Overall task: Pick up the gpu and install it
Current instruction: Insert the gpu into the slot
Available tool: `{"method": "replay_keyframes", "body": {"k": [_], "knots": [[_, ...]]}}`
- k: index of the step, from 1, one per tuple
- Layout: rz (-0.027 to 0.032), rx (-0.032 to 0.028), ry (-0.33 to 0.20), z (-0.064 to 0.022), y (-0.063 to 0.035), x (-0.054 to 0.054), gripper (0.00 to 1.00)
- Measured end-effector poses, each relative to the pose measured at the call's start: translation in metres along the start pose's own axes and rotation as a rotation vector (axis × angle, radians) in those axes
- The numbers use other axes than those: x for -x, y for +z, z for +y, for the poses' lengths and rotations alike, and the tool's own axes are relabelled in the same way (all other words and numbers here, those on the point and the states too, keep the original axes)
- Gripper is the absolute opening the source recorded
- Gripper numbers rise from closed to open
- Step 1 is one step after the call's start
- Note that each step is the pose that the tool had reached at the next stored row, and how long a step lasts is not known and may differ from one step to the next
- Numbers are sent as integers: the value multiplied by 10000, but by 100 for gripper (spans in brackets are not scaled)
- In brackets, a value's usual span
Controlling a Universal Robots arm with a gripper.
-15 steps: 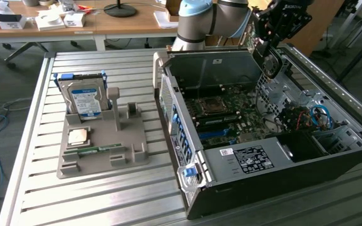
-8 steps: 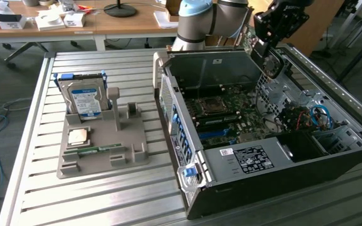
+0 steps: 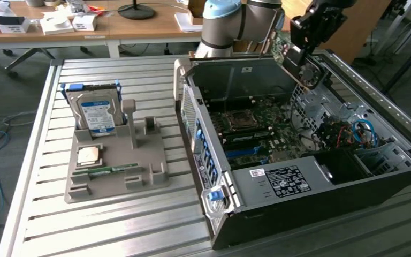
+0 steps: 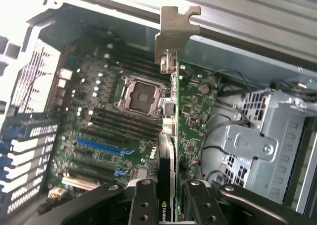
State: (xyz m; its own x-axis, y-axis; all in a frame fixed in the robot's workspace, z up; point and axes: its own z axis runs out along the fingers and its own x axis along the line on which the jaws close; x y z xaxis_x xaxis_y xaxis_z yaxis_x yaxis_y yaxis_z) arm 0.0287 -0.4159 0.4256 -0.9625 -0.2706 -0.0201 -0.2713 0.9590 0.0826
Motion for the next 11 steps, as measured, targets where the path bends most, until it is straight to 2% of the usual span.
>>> {"method": "replay_keyframes", "body": {"k": [11], "knots": [[190,-95,-1845,0,5,0,26]]}}
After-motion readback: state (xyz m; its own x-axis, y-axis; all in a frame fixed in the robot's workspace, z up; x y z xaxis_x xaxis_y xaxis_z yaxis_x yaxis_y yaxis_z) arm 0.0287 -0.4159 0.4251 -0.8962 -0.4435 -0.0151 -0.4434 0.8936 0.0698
